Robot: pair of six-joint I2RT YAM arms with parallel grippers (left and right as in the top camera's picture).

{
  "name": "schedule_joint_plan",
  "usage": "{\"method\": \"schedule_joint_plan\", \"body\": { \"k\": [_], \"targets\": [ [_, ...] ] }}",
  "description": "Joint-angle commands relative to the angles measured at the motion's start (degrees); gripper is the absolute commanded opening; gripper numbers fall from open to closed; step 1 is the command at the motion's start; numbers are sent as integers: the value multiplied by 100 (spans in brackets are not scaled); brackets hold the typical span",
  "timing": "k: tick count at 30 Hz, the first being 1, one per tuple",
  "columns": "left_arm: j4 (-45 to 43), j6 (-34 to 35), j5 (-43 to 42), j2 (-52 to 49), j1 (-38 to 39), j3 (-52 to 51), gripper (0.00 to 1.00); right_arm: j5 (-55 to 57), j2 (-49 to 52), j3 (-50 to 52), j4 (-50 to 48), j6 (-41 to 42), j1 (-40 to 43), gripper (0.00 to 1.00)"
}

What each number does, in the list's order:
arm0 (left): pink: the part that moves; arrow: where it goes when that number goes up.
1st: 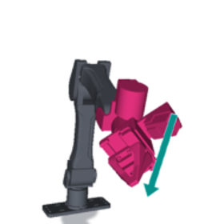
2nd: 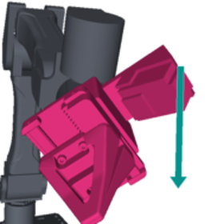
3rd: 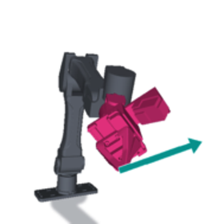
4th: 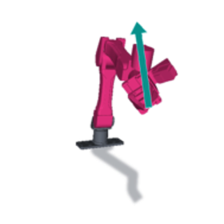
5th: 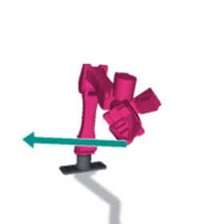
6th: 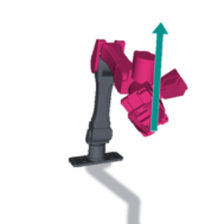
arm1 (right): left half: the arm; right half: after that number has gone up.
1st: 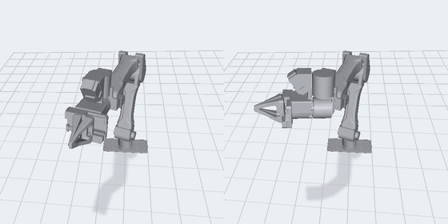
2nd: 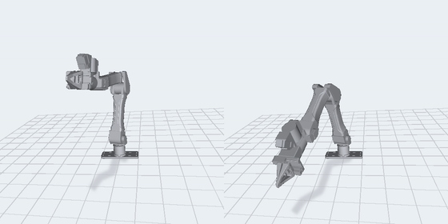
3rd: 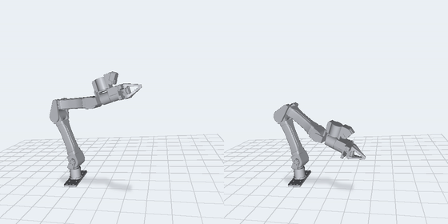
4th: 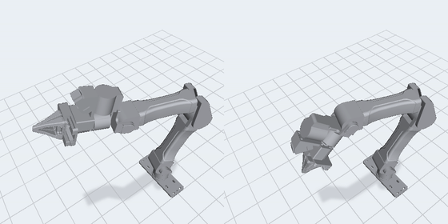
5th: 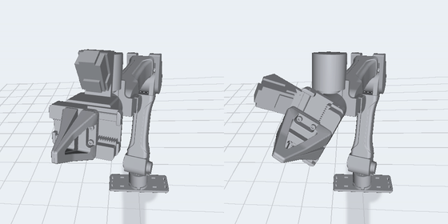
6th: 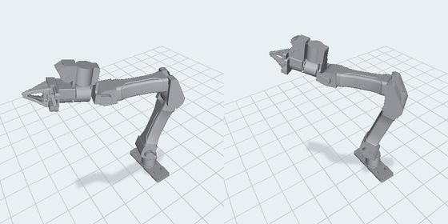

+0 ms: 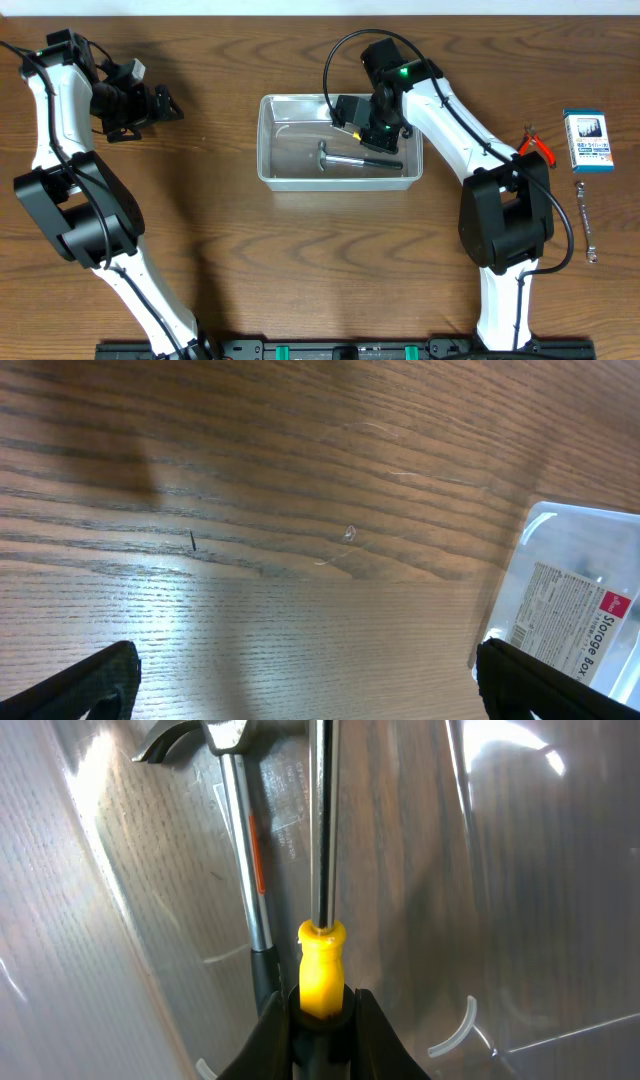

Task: Pack container
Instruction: 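Lower the screwdriver into the box beside the hammer and open the right gripper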

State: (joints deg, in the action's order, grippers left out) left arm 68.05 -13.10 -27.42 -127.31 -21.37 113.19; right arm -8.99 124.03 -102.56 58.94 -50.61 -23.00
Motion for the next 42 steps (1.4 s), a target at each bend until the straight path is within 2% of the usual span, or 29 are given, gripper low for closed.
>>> {"method": "schedule_joint_plan", "body": {
  "k": [1,11,14,16,19,24,31,37,38,39,40,42],
  "targets": [
    [13,-7,28,173,-11,116,98,-109,170,-44,68,-17,-15,1],
    [13,-7,28,173,-11,116,98,-155,339,-37,107,153,-17,2],
    [15,-7,28,173,-11,116,98,-157,339,-37,101,175,-17,15],
    [13,-7,28,173,-11,116,98,-157,339,-37,105,177,-20,19],
    [13,-7,28,173,-11,116,98,-155,339,-37,107,201,-17,34],
    [13,-7,28,173,-11,116,98,-153,339,-39,105,216,-17,54],
    [13,-7,28,173,-11,116,98,-157,326,-424,138,568,-33,58],
    [13,-7,28,173,-11,116,98,-144,323,-1843,977,1137,-13,61],
    [13,-7,28,173,-11,116,98,-122,323,-2129,1185,1198,0,64],
    [13,-7,28,173,-11,116,98,-55,323,-2452,1434,1292,15,88],
    [15,-7,28,173,-11,116,98,39,323,-2686,1631,1370,35,98],
    [13,-7,28,173,-11,116,98,275,315,-3174,2087,1508,83,99]
  ]
}}
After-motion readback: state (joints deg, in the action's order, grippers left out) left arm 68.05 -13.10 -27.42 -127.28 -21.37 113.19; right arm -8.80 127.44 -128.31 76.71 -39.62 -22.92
